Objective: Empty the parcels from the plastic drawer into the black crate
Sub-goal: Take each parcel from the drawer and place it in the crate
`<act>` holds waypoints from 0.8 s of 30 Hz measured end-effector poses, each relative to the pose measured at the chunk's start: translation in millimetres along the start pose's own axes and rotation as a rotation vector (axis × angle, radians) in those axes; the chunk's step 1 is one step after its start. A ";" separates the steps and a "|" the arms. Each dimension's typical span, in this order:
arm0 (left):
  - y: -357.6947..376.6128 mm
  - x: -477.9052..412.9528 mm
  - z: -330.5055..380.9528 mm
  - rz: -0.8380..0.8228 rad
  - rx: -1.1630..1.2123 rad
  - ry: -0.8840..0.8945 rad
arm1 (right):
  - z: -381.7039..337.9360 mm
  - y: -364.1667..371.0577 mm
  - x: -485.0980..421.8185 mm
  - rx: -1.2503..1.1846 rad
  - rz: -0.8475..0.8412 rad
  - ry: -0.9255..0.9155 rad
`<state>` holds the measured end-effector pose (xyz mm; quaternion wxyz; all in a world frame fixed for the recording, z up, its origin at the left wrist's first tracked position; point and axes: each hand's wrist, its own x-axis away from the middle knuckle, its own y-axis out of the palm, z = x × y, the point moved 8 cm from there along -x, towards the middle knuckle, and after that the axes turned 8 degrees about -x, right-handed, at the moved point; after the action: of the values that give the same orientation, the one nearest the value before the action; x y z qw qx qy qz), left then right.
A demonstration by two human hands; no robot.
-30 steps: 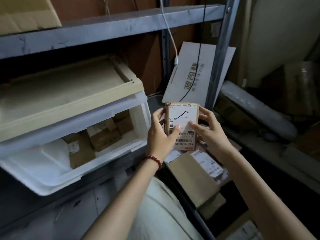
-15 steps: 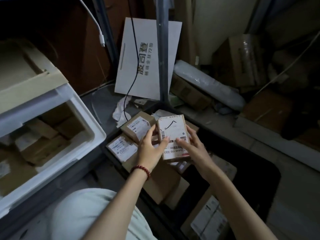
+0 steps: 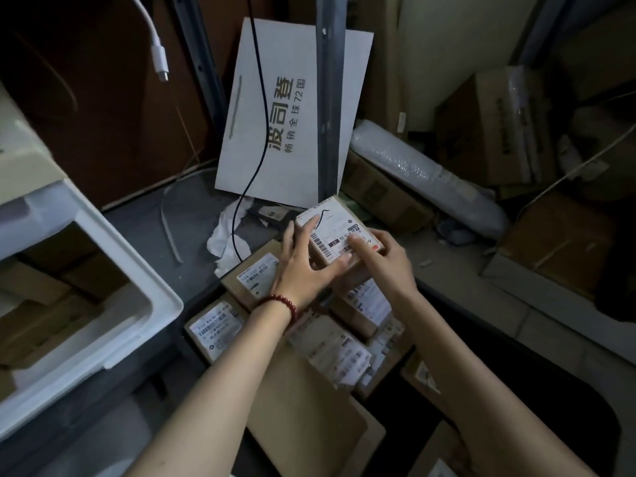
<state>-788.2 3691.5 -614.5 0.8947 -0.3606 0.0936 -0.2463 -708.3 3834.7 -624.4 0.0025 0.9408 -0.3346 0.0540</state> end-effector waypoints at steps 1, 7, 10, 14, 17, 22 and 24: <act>0.4 -8.3 -5.2 -0.003 -0.033 -0.019 | 0.1 1.3 -9.2 0.038 0.005 -0.005; -0.4 -44.5 -26.4 0.071 -0.490 -0.075 | 15.6 19.5 -52.7 0.151 -0.038 0.011; 1.4 -49.7 -40.7 0.098 -0.584 -0.114 | 28.4 35.3 -64.5 0.187 -0.103 0.033; 16.3 -47.0 -60.9 0.049 -0.542 -0.172 | 42.2 47.2 -72.1 0.251 -0.154 0.044; 27.4 -51.7 -60.1 0.043 -0.554 -0.177 | 42.3 46.0 -75.3 0.307 -0.117 0.012; 32.4 -54.7 -55.4 0.048 -0.602 -0.124 | 33.3 35.3 -67.2 0.338 -0.009 -0.069; 27.4 -49.0 -57.2 0.064 -0.645 -0.106 | 27.8 39.5 -60.7 0.373 -0.047 -0.103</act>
<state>-840.0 3699.1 -675.3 0.7453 -0.6346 0.1313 -0.1567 -777.2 3841.0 -659.6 -0.1879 0.9340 -0.2964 0.0668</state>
